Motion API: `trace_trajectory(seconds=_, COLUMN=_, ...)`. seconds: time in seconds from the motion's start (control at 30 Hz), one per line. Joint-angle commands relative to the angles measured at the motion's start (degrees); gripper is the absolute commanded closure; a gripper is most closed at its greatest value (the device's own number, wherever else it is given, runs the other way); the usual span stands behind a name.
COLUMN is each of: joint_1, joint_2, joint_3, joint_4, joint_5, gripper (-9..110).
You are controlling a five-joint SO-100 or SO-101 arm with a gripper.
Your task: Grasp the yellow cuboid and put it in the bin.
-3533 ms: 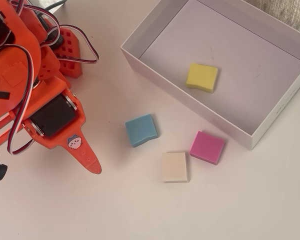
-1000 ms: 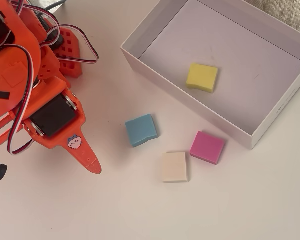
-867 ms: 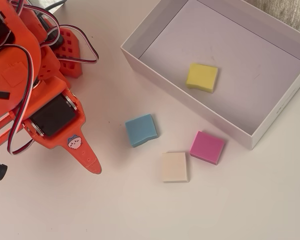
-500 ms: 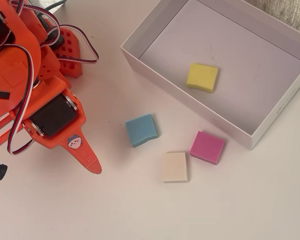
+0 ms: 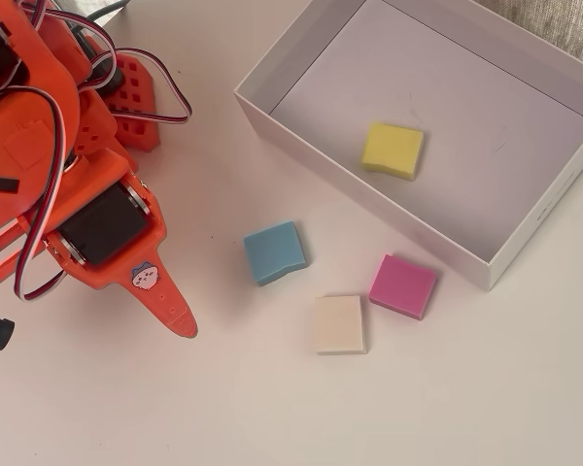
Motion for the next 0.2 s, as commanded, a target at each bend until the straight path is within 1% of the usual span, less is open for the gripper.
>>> trace_trajectory(seconds=0.0, joint_1=0.35, joint_2=0.18, joint_3=-0.18, joint_4=0.09, joint_5=0.26, gripper=110)
trace_trajectory(seconds=0.17, joint_1=0.35, joint_2=0.18, joint_3=-0.18, joint_4=0.09, joint_5=0.26, gripper=110)
